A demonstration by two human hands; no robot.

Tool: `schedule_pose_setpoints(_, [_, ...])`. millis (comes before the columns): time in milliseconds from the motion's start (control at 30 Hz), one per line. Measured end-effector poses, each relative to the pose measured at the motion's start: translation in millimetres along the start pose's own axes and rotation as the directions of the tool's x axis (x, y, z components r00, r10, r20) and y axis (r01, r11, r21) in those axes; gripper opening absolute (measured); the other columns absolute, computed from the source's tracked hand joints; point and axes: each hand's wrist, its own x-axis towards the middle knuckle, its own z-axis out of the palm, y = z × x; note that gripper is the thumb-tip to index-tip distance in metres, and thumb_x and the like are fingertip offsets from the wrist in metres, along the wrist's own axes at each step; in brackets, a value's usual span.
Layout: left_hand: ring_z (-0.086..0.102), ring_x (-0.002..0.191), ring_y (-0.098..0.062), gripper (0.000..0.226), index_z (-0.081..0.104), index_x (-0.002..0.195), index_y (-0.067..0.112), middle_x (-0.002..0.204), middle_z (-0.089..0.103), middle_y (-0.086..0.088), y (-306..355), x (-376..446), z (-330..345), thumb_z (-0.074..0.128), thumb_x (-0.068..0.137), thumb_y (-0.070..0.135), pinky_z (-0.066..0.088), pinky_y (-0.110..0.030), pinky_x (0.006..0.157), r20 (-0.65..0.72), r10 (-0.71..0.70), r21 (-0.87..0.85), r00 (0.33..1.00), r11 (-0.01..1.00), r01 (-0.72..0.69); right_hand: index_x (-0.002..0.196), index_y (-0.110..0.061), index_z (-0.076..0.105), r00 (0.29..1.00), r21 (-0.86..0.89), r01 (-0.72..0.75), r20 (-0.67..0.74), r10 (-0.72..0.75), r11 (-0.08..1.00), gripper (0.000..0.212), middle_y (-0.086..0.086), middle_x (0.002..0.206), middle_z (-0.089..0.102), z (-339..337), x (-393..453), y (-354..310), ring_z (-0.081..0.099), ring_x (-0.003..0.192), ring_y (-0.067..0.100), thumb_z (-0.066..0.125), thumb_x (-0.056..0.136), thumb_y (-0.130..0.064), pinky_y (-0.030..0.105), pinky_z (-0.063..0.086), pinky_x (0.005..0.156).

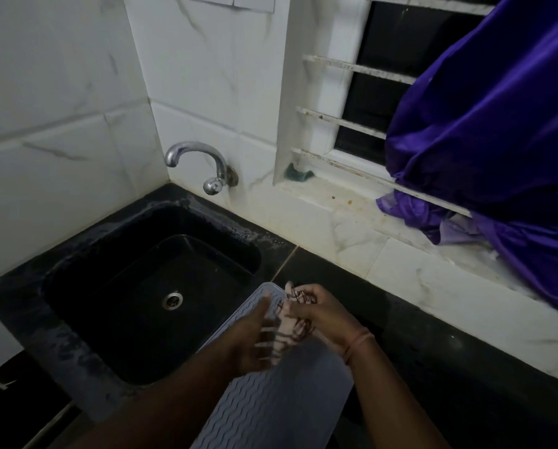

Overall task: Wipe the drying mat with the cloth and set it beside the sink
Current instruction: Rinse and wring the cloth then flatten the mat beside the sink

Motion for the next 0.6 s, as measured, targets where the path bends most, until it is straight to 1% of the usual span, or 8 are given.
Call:
schedule_pose_setpoints(33, [0.065,0.114,-0.031,0.072,0.069,0.120,0.010,0.125,0.070,-0.019,3,-6,-3,0.050,0.094,0.074,0.055,-0.042,0.088,0.064,0.003,-0.143,0.998,0.990,0.007,0.118,-0.005,0.059,1.000,0.157,0.029,0.007,-0.030,0.987,0.038,0.023,0.117,0.072,11,-4,0,0.072,0.102,0.034,0.078,0.085,-0.002,0.048,0.061,0.086])
schedule_pose_setpoints(100, [0.066,0.117,-0.031,0.066,0.072,0.123,0.008,0.125,0.072,-0.018,12,-17,-12,0.054,0.096,0.066,0.052,-0.043,0.097,0.126,0.102,-0.219,0.987,0.973,-0.073,0.113,-0.003,0.056,0.995,0.343,0.096,-0.016,-0.097,0.935,0.029,0.026,0.115,0.071,32,-12,-2,0.072,0.097,0.034,0.071,0.089,0.003,0.043,0.060,0.078])
schedule_pose_setpoints(167, [0.067,0.114,-0.030,0.051,0.068,0.130,0.005,0.125,0.072,-0.018,19,-24,-24,0.069,0.093,0.041,0.050,-0.043,0.104,0.114,0.171,-0.221,0.979,0.965,-0.143,0.112,-0.002,0.056,0.984,0.438,0.177,-0.073,-0.161,0.882,0.032,0.026,0.113,0.071,50,-18,-4,0.072,0.096,0.034,0.071,0.086,0.008,0.043,0.059,0.078])
schedule_pose_setpoints(233, [0.069,0.110,-0.034,0.063,0.059,0.137,-0.001,0.125,0.070,-0.023,22,-26,-39,0.080,0.083,0.025,0.055,-0.046,0.097,0.103,0.218,-0.287,0.970,0.941,-0.181,0.116,-0.007,0.055,0.968,0.465,0.249,-0.122,-0.218,0.850,0.046,0.023,0.113,0.072,66,-23,-6,0.073,0.096,0.032,0.076,0.078,0.007,0.044,0.060,0.079])
schedule_pose_setpoints(300, [0.069,0.109,-0.039,0.057,0.056,0.138,-0.004,0.125,0.068,-0.028,26,-32,-54,0.074,0.092,0.023,0.058,-0.049,0.092,0.089,0.267,-0.348,0.960,0.911,-0.221,0.124,-0.016,0.053,0.956,0.446,0.293,-0.152,-0.251,0.846,0.066,0.014,0.116,0.074,79,-25,-7,0.074,0.100,0.027,0.082,0.067,0.002,0.041,0.061,0.078])
schedule_pose_setpoints(400, [0.062,0.125,-0.043,0.054,0.059,0.136,-0.005,0.133,0.063,-0.032,35,-36,-73,0.058,0.102,0.037,0.047,-0.055,0.110,0.101,0.302,-0.431,0.948,0.872,-0.232,0.134,-0.021,0.054,0.957,0.369,0.289,-0.117,-0.264,0.883,0.079,0.008,0.124,0.073,94,-21,-8,0.071,0.112,0.027,0.089,0.066,-0.001,0.045,0.060,0.086])
schedule_pose_setpoints(500, [0.061,0.125,-0.046,0.059,0.050,0.141,-0.007,0.132,0.062,-0.034,52,-34,-96,0.054,0.104,0.038,0.047,-0.059,0.109,0.038,0.366,-0.528,0.930,0.797,-0.292,0.132,-0.008,0.060,0.963,0.212,0.260,0.021,-0.270,0.942,0.068,0.013,0.120,0.075,116,-20,-15,0.071,0.113,0.033,0.089,0.071,-0.010,0.048,0.058,0.094])
schedule_pose_setpoints(600, [0.070,0.104,-0.045,0.045,0.055,0.128,-0.002,0.117,0.068,-0.034,76,-45,-120,0.055,0.103,0.036,0.059,-0.055,0.089,-0.048,0.444,-0.397,0.895,0.814,-0.425,0.118,-0.002,0.061,0.965,0.098,0.262,0.003,-0.263,0.960,0.047,0.009,0.110,0.078,137,-19,-26,0.074,0.104,0.027,0.087,0.079,-0.006,0.041,0.061,0.085])
